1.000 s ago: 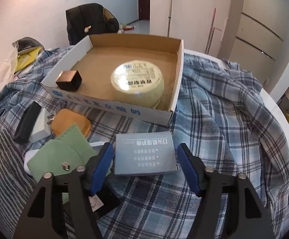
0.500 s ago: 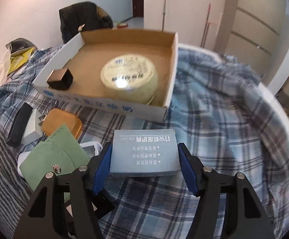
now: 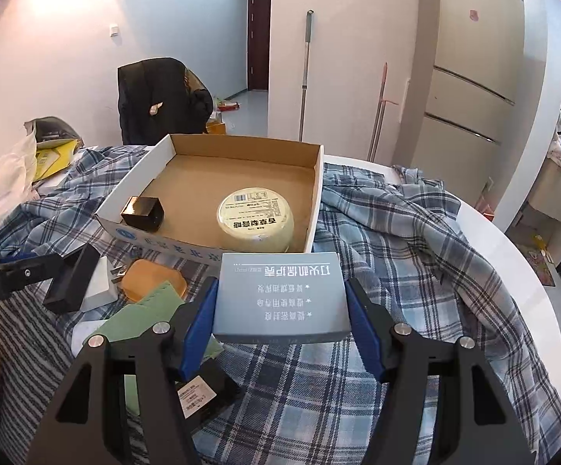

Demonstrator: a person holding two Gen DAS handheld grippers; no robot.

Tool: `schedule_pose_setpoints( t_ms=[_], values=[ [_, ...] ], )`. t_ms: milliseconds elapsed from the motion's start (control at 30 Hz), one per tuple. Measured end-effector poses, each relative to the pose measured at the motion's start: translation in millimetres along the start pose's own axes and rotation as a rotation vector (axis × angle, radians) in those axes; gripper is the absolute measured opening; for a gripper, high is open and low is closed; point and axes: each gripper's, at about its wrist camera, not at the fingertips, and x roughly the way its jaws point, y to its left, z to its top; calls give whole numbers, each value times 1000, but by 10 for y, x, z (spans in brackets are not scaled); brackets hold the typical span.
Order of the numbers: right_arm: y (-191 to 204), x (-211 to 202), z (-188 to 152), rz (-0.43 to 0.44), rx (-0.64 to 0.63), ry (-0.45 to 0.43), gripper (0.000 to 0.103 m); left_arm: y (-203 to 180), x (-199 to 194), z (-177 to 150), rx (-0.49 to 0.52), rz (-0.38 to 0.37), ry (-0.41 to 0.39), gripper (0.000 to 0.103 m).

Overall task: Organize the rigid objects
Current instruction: 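Grasp the grey-blue printed box with the right gripper while the left gripper grasps the black frame, then carry the printed box and black frame toward the cardboard box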

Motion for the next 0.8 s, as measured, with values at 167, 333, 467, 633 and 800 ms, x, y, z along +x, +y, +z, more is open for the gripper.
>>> schedule_pose_setpoints(
  t_ms=[167, 333, 467, 633, 800],
  values=[
    [-26, -19, -13, 6, 18, 6, 63, 117, 173, 30, -152, -61, 147, 103],
    [-49, -70, -9, 2, 25, -6, 63, 159, 212, 53, -197, -34, 159, 102],
    [-43, -119, -6, -2, 19, -22, 63, 61, 301, 100, -153, 9, 189, 95],
    [-79, -131, 0, -20, 22, -31, 63, -105, 368, 98, -53, 112, 184, 77],
    [-161, -135, 11, -24, 53, -30, 63, -47, 356, 150, -98, 30, 197, 74]
  ],
)
